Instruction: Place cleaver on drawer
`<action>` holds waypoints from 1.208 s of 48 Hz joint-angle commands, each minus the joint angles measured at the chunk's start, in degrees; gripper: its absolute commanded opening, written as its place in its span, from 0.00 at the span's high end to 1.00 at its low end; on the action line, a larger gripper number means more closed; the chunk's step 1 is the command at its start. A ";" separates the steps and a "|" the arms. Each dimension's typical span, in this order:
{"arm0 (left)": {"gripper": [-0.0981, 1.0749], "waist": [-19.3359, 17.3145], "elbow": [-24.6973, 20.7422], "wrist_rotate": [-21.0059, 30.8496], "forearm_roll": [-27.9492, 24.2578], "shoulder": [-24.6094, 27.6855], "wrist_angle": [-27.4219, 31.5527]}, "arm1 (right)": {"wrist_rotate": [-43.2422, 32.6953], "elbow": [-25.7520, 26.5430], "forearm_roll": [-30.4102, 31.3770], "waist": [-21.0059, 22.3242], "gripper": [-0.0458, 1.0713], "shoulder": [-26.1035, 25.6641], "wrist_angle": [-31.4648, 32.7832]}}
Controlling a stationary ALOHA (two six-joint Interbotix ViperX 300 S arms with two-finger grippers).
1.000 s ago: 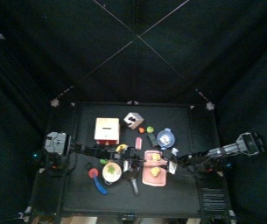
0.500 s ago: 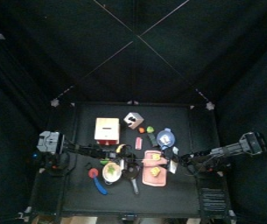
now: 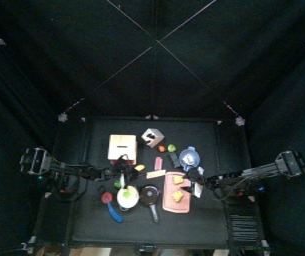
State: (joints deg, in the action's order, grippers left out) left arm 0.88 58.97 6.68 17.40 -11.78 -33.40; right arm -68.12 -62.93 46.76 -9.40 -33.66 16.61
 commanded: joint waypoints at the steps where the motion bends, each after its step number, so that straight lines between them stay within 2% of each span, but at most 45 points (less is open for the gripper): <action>1: 0.42 -0.18 1.58 -0.18 2.20 -4.04 -0.35 | 0.09 0.79 -0.09 0.00 0.14 -0.26 0.00; 7: 0.42 -0.62 5.01 -0.44 4.04 -8.53 -0.62 | 0.00 0.53 -0.09 0.26 0.14 -0.18 -0.09; 14: 0.42 -3.87 8.44 -0.53 4.13 -14.50 -0.70 | -0.09 0.53 -0.18 0.26 0.14 0.62 -0.09; 27: 0.41 -14.94 16.52 -0.18 5.71 -27.95 -0.35 | -0.09 0.88 -0.09 0.35 0.14 3.87 -0.18; 31: 0.41 -17.31 17.67 -0.18 7.29 -29.97 0.09 | 0.00 1.23 -0.09 0.35 0.14 5.01 -0.26; 39: 0.40 -21.88 17.67 -0.44 11.16 -29.88 5.45 | 0.18 1.93 0.18 0.35 0.14 7.03 -0.26; 46: 0.39 -25.49 17.23 -0.26 12.13 -28.30 10.02 | 0.26 2.20 0.62 0.35 0.14 8.09 -0.26; 58: 0.35 -26.02 15.47 -0.26 12.04 -25.22 11.51 | 0.26 2.20 1.14 0.62 0.14 8.26 -0.26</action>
State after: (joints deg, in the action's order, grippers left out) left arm -24.96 76.11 6.59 29.53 -37.71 -21.88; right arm -67.94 -61.96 47.81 -9.05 -24.96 16.61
